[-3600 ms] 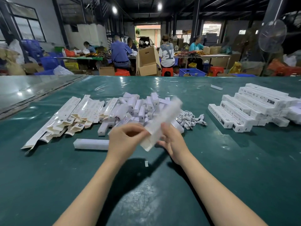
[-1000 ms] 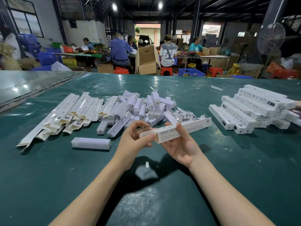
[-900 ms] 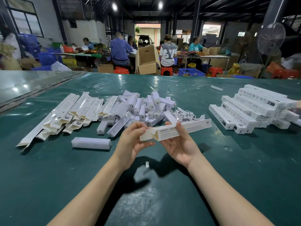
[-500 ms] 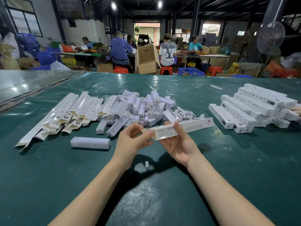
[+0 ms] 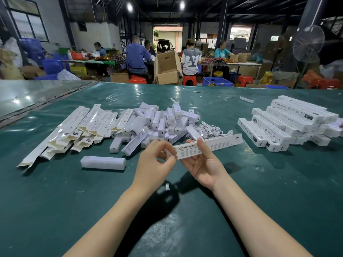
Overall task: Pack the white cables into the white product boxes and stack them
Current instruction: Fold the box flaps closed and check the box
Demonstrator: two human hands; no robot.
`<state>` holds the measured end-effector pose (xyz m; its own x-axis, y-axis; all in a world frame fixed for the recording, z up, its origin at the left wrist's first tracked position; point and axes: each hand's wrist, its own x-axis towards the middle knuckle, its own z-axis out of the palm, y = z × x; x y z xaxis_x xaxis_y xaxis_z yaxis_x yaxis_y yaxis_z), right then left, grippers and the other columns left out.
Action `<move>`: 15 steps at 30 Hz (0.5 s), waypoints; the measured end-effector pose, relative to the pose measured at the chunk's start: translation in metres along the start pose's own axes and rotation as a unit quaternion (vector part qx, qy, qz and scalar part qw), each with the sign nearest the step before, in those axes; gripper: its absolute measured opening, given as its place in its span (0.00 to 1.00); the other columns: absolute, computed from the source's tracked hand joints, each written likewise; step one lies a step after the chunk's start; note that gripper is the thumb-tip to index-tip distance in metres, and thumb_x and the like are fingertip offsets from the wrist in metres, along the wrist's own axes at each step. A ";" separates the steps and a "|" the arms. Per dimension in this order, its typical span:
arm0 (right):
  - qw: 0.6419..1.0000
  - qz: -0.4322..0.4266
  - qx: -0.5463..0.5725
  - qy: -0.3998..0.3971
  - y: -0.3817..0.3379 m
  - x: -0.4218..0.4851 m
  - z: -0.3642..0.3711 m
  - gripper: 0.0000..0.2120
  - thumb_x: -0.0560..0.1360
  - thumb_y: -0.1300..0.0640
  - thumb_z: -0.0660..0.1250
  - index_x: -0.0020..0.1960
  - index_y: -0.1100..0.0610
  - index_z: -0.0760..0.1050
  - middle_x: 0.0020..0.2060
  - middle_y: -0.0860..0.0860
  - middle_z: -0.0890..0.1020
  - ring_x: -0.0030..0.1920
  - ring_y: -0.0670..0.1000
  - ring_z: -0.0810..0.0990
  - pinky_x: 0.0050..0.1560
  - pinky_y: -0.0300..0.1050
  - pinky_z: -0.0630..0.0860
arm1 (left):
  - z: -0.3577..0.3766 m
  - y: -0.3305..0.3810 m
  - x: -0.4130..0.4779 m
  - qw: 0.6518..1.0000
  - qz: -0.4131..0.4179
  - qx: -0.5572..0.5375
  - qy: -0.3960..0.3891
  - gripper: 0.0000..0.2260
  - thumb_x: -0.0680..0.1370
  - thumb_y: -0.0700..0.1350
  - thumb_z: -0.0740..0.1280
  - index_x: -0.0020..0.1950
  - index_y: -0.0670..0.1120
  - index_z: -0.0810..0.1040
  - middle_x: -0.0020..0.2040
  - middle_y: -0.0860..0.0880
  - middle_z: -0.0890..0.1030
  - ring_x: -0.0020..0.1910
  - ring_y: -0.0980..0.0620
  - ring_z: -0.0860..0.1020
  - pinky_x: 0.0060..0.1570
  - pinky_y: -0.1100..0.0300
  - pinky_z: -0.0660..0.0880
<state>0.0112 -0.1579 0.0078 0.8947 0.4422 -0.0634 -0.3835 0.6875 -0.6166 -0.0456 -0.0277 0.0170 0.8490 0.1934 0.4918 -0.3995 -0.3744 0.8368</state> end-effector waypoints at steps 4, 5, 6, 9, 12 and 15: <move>1.000 -0.015 0.025 -0.002 -0.002 0.000 -0.002 0.31 0.32 0.56 0.84 0.34 0.62 0.81 0.35 0.59 0.84 0.35 0.56 0.84 0.30 0.46 0.80 | 0.000 0.004 0.002 0.973 -0.083 -0.211 -0.037 0.10 0.70 0.32 0.69 0.44 0.45 0.74 0.37 0.46 0.76 0.31 0.55 0.77 0.35 0.61 0.79; 1.000 -0.018 0.022 -0.002 -0.002 0.000 -0.002 0.31 0.32 0.55 0.85 0.33 0.62 0.82 0.35 0.59 0.84 0.35 0.56 0.84 0.31 0.46 0.80 | 0.001 0.004 0.002 0.969 -0.093 -0.225 -0.037 0.10 0.72 0.30 0.68 0.45 0.44 0.73 0.36 0.45 0.76 0.31 0.55 0.77 0.35 0.61 0.79; 1.000 -0.019 0.015 -0.002 -0.002 0.000 -0.003 0.30 0.32 0.55 0.85 0.33 0.61 0.82 0.35 0.59 0.84 0.35 0.55 0.84 0.31 0.46 0.80 | 0.002 0.004 0.002 0.971 -0.095 -0.216 -0.032 0.10 0.73 0.30 0.67 0.44 0.43 0.72 0.36 0.45 0.76 0.31 0.56 0.77 0.35 0.61 0.79; 1.000 -0.014 -0.001 -0.002 -0.001 0.000 -0.002 0.30 0.32 0.53 0.84 0.32 0.61 0.83 0.35 0.58 0.84 0.35 0.55 0.84 0.32 0.46 0.81 | 0.003 0.004 0.002 0.983 -0.088 -0.163 -0.010 0.09 0.73 0.30 0.67 0.38 0.43 0.72 0.35 0.46 0.76 0.30 0.58 0.76 0.32 0.63 0.78; 1.000 -0.011 -0.003 -0.001 0.000 0.000 -0.001 0.30 0.32 0.53 0.84 0.33 0.61 0.83 0.35 0.59 0.84 0.35 0.55 0.84 0.31 0.46 0.80 | 0.002 0.003 0.004 0.985 -0.089 -0.145 0.009 0.10 0.72 0.31 0.68 0.36 0.44 0.73 0.37 0.48 0.78 0.33 0.60 0.77 0.31 0.64 0.77; 1.000 -0.011 0.006 -0.002 0.000 0.000 -0.001 0.32 0.33 0.54 0.85 0.34 0.62 0.82 0.36 0.59 0.84 0.36 0.55 0.84 0.31 0.45 0.80 | 0.001 0.002 0.005 0.975 -0.110 -0.193 0.003 0.11 0.72 0.29 0.67 0.36 0.43 0.72 0.39 0.46 0.78 0.35 0.60 0.79 0.34 0.62 0.79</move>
<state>0.0111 -0.1585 0.0068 0.9022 0.4287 -0.0470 -0.3660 0.7037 -0.6089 -0.0419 -0.0286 0.0209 0.9273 0.2357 0.2909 -0.3097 0.0463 0.9497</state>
